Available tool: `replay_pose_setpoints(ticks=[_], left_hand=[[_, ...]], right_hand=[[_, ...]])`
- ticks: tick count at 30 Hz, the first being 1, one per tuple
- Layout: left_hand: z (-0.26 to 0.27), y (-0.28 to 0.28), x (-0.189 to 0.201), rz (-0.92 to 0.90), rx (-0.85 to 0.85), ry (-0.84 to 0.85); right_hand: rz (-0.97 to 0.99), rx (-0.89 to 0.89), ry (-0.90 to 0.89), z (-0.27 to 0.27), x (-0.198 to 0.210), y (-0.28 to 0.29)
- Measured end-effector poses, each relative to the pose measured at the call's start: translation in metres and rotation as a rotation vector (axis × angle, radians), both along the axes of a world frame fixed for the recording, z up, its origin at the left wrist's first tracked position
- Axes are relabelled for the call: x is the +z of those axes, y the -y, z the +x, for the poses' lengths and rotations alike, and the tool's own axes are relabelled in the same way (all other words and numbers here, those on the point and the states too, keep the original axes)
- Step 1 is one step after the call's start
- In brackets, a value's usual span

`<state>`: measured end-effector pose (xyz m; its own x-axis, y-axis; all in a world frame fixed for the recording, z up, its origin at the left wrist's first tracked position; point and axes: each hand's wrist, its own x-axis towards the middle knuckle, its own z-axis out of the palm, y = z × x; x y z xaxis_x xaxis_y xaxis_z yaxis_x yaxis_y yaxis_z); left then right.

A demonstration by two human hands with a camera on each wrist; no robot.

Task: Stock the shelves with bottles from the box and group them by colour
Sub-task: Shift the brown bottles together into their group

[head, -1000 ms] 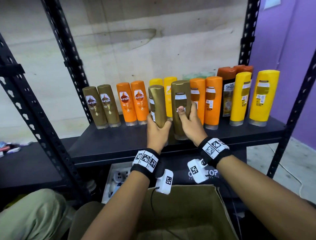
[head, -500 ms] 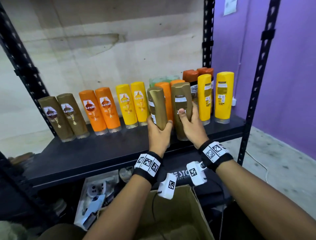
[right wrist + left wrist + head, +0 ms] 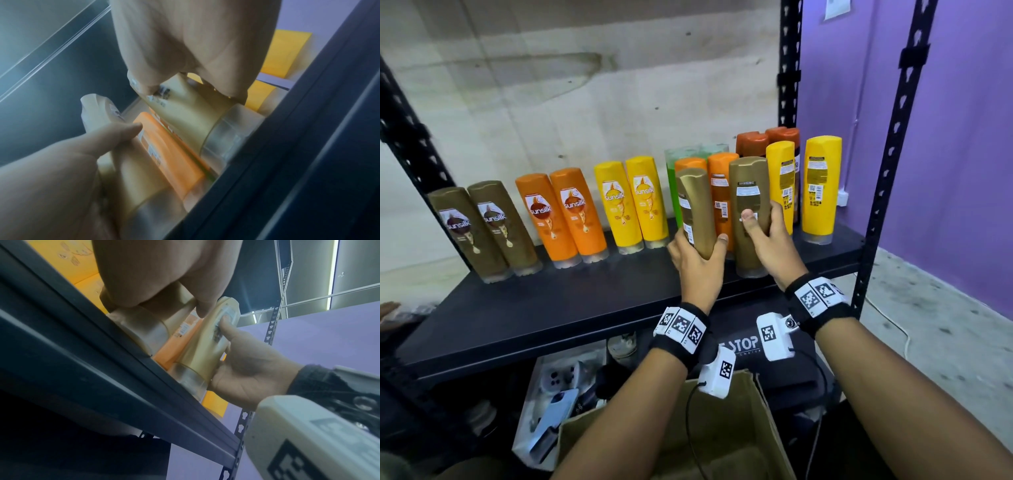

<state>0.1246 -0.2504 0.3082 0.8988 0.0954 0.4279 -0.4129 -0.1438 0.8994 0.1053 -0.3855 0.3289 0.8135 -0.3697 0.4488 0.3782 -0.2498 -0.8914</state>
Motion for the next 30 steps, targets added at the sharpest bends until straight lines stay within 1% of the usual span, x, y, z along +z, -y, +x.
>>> replay_pose_setpoints(ticks=[2, 7, 10, 12, 16, 23, 27, 30], left_hand=[[-0.001, 0.002, -0.001, 0.034, 0.027, -0.004], [-0.004, 0.004, -0.005, 0.017, -0.051, 0.031], [-0.006, 0.005, -0.003, 0.055, -0.053, -0.003], [-0.006, 0.006, 0.000, 0.092, -0.050, -0.026], [-0.006, 0.006, 0.001, 0.133, -0.040, -0.032], [-0.002, 0.006, 0.003, 0.230, -0.043, -0.048], [0.000, 0.004, 0.000, 0.235, -0.054, -0.024], [-0.002, 0.001, -0.003, 0.207, -0.079, 0.004]], right_hand=[[0.024, 0.007, -0.011, 0.000, -0.003, -0.002], [0.078, 0.052, -0.036, 0.000, -0.008, -0.003], [0.167, 0.105, -0.024, 0.004, -0.011, -0.001], [0.186, 0.135, -0.006, 0.004, -0.012, -0.003], [0.160, 0.152, 0.012, 0.004, -0.011, -0.012], [0.105, 0.119, -0.042, 0.011, -0.015, -0.018], [0.062, 0.073, -0.034, 0.013, -0.021, -0.019], [0.086, 0.063, -0.037, 0.012, -0.021, -0.019]])
